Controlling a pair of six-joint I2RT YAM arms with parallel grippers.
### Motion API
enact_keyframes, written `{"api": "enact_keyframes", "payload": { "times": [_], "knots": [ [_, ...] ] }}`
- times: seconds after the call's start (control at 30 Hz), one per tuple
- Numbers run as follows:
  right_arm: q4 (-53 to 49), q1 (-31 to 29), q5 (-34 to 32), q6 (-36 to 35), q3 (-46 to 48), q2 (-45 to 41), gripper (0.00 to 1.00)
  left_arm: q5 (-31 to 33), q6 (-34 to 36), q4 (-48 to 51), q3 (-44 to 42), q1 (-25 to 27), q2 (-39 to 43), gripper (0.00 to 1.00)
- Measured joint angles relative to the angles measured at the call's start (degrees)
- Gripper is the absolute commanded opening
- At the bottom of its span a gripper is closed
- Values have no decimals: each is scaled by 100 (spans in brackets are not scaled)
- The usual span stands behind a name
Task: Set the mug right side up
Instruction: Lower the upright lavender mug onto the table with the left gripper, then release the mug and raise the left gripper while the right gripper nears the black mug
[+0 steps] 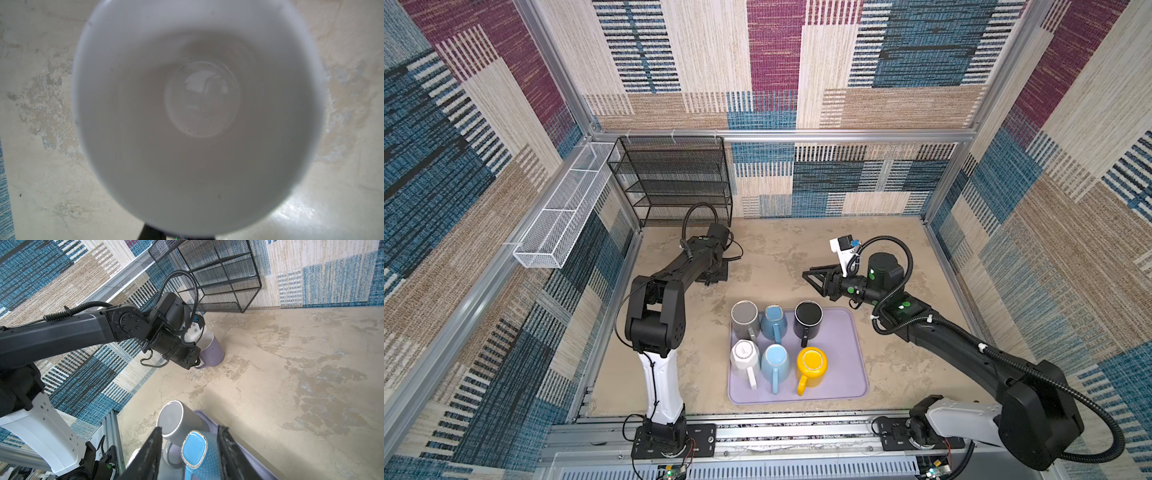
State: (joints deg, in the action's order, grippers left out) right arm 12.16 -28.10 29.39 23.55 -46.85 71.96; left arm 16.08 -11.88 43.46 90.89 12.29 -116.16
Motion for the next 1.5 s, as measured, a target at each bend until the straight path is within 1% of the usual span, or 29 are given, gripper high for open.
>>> {"api": "enact_keyframes", "payload": {
  "times": [0.33,0.5,0.57,0.87,0.93,1.03,1.13,1.33,1.4,1.47,1.5],
  "knots": [
    [-7,0,0,-2,0,2,48,-15,-2,114,116,-2,-63,14],
    [-48,0,-2,-2,0,-9,48,-42,-2,133,136,-4,-79,17],
    [-59,0,-2,-2,0,-11,48,-125,-2,136,138,-4,-83,20],
    [-162,0,-92,-24,0,-37,49,-133,-2,236,160,-4,-72,32],
    [-199,0,-98,-28,-2,-39,50,-144,-2,262,160,-4,-15,33],
    [-361,0,-155,-57,-44,-42,52,-153,-4,269,131,-2,190,33],
    [-579,0,-365,-116,-105,-42,53,-181,-20,284,26,-2,494,33],
    [-1163,-2,-719,-243,-107,-175,54,-328,-20,273,-328,-2,1266,30],
    [-1357,-7,-820,-258,-105,-227,56,-470,-24,251,-511,-2,1526,30],
    [-1620,-55,-1008,-258,-92,-282,58,-638,-39,170,-778,-2,1836,30],
    [-1729,-103,-1095,-254,-90,-297,63,-717,-42,149,-885,-2,1958,30]
  ]
}}
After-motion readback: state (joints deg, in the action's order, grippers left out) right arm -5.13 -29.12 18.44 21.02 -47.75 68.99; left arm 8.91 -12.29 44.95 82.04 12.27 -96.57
